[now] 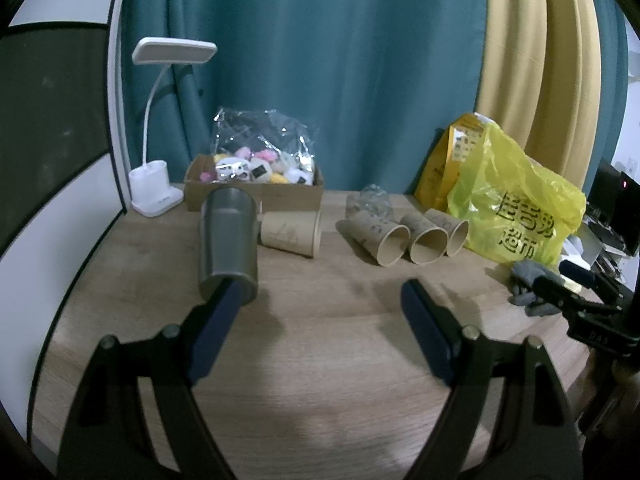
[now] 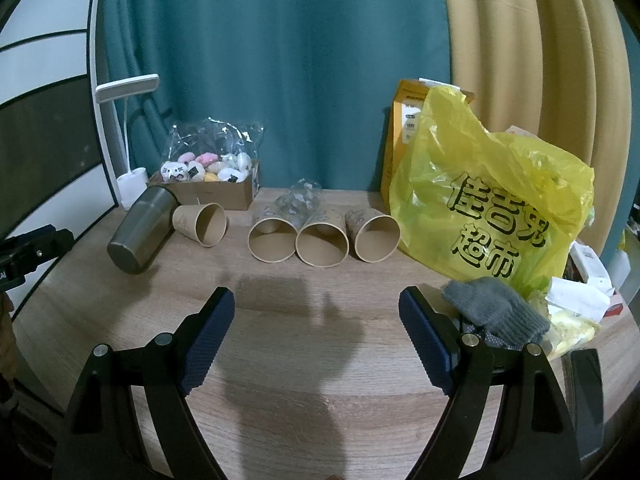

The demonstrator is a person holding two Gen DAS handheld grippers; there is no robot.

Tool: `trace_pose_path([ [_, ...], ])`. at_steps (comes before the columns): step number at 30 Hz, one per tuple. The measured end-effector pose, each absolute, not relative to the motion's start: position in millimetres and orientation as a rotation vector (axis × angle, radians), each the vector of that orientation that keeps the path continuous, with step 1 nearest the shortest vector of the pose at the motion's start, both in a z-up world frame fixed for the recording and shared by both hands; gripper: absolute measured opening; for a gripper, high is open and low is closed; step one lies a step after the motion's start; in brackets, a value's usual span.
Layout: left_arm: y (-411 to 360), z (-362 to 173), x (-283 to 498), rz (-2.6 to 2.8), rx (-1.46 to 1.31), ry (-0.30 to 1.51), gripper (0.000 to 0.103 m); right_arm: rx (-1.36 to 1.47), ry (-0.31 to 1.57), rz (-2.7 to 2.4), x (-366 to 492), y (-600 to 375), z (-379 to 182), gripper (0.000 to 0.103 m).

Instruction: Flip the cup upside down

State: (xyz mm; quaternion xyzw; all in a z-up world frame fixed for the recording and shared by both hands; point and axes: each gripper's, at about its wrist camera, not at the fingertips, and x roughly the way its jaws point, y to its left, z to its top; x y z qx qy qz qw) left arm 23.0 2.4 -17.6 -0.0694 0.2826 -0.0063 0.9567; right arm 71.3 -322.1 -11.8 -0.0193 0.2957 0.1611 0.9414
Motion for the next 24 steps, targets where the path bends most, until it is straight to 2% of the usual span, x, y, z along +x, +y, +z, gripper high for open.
trace_pose_path([
  [24,4.2,-18.3,20.0,-0.015,-0.137,0.572,0.084,-0.043,0.604,0.328,72.1,-321.9,-13.7,0.087],
])
